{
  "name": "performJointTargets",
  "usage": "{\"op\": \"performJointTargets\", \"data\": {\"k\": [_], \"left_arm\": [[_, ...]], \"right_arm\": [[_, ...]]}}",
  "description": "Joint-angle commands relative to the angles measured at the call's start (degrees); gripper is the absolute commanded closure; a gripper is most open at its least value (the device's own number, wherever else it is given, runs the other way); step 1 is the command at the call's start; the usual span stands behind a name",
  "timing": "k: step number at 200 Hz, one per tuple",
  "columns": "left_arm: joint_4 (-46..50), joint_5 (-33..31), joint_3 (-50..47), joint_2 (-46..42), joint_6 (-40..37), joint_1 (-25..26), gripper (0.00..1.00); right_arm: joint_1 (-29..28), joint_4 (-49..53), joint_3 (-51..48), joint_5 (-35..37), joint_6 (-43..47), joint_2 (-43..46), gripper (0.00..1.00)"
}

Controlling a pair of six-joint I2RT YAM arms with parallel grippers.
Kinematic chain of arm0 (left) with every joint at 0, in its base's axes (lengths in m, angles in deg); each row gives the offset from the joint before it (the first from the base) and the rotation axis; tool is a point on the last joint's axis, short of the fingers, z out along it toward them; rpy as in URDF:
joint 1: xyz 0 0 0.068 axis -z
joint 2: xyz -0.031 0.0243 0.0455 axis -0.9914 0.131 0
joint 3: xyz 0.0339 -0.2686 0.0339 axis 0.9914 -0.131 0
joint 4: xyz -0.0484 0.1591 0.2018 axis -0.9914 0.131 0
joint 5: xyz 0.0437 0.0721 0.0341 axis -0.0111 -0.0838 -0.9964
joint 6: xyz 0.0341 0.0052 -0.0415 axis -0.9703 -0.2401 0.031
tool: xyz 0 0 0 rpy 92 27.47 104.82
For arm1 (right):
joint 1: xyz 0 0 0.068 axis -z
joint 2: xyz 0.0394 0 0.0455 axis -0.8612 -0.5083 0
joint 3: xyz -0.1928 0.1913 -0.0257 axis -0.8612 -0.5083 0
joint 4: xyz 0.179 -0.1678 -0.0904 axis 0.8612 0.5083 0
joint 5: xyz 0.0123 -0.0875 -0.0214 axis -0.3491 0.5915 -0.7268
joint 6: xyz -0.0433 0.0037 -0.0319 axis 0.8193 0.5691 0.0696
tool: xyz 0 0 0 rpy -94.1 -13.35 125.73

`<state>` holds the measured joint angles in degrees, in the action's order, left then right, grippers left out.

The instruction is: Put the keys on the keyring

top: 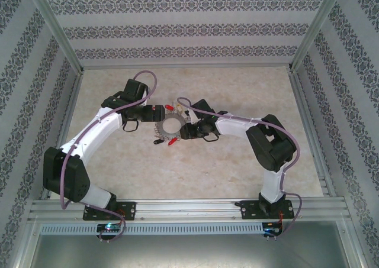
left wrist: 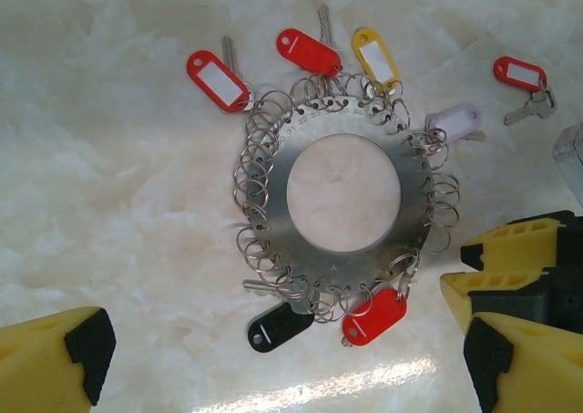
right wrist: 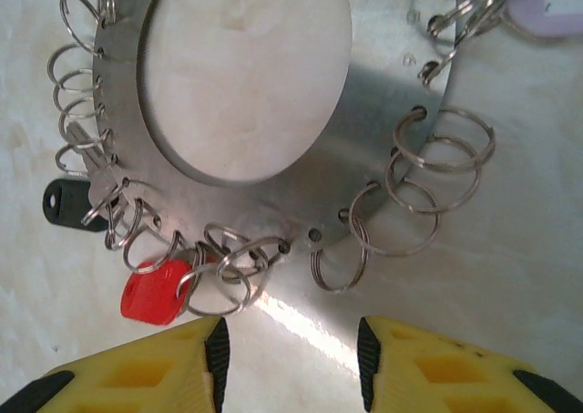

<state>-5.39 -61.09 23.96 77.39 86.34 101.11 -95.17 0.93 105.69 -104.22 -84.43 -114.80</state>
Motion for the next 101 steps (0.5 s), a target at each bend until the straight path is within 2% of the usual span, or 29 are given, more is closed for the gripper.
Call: {"op": "performJointTargets", "data": {"k": [1, 46, 101], "left_arm": [[1.1, -0.4, 0.5, -0.4, -0.1, -0.2, 0.01], [-0.7, -0.2, -0.7, -1.8, -0.2, -0.2, 0.01], [-2.4, 1.4, -1.7, -3.2, -0.5, -0.1, 0.01]], "right_arm": [[0.8, -3.7, -0.3, 0.2, -2.6, -2.2, 0.58], [2.0, -6.6, 0.2, -0.3, -4.1, -4.1, 0.67], [2.3, -8.9, -0.4, -2.3, -2.4, -4.0, 0.84]]}}
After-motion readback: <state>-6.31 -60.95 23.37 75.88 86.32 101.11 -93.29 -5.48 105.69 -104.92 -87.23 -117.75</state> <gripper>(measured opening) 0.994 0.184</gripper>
